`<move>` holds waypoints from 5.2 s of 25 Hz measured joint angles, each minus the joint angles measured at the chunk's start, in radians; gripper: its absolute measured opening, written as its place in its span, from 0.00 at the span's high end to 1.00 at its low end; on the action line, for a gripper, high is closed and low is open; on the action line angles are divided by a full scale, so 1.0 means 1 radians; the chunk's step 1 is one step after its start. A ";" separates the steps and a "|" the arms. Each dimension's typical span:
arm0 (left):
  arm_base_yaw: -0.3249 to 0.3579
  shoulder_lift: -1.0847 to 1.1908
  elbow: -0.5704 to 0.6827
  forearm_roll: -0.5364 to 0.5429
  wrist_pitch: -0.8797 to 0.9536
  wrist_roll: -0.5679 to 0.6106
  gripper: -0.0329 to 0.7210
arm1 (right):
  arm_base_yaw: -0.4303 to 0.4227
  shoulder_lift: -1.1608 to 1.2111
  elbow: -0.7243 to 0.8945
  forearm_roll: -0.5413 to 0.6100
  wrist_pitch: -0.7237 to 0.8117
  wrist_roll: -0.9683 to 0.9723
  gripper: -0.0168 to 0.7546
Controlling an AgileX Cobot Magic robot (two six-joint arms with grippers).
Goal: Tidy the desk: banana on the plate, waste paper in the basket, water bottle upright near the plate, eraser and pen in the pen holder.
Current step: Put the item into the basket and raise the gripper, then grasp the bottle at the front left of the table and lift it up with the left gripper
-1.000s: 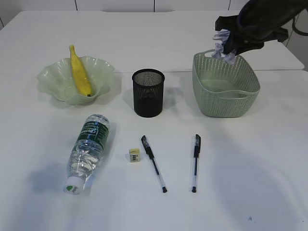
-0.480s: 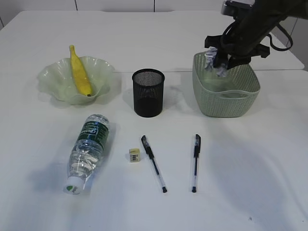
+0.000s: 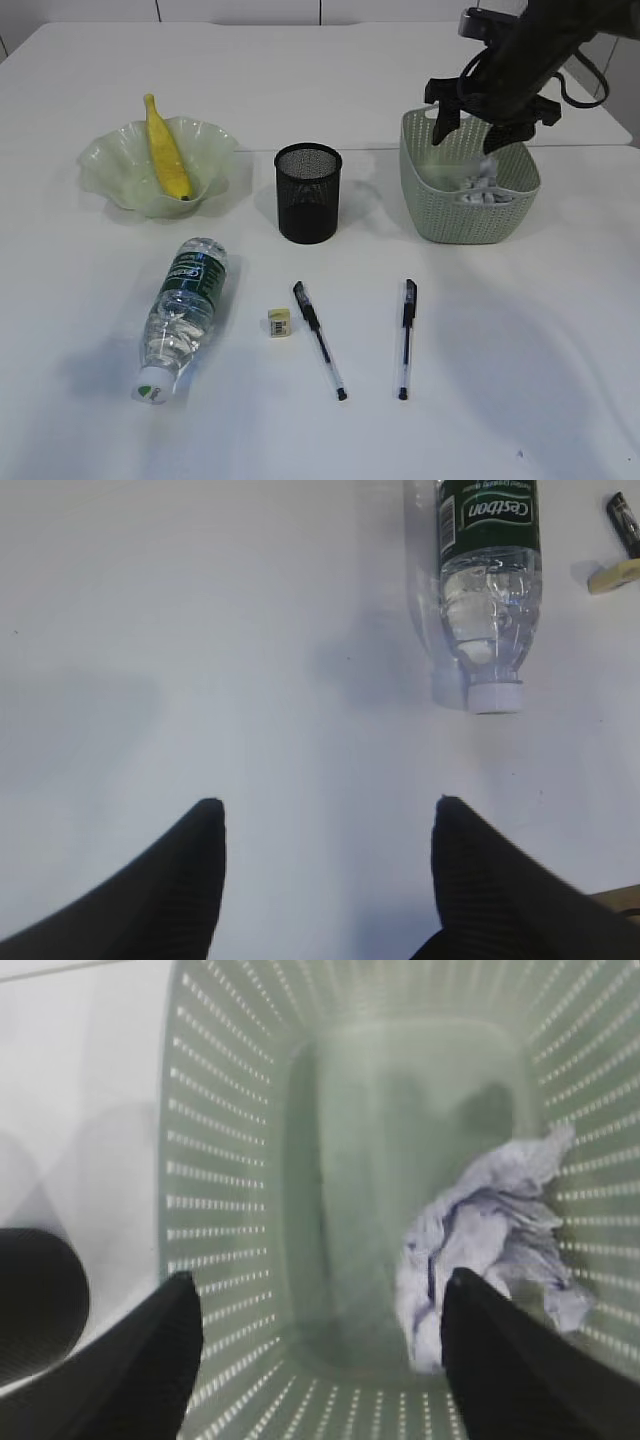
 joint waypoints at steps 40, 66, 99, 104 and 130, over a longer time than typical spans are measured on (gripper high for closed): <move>-0.186 0.007 0.000 -0.068 -0.052 0.014 0.41 | 0.183 -0.833 0.919 0.011 0.142 -0.018 0.31; -0.459 0.513 0.000 0.072 -0.380 -0.403 0.23 | 0.183 -0.846 0.923 0.019 0.128 -0.018 0.31; -0.466 0.770 0.000 0.041 -0.608 -0.414 0.29 | 0.183 -0.846 0.923 0.019 0.128 -0.016 0.31; -0.466 0.775 0.000 0.041 -0.608 -0.414 0.31 | 0.183 -0.846 0.923 0.019 0.124 -0.016 0.31; -0.466 0.806 -0.002 0.039 -0.561 -0.416 0.61 | 0.183 -0.846 0.923 0.019 0.114 -0.014 0.31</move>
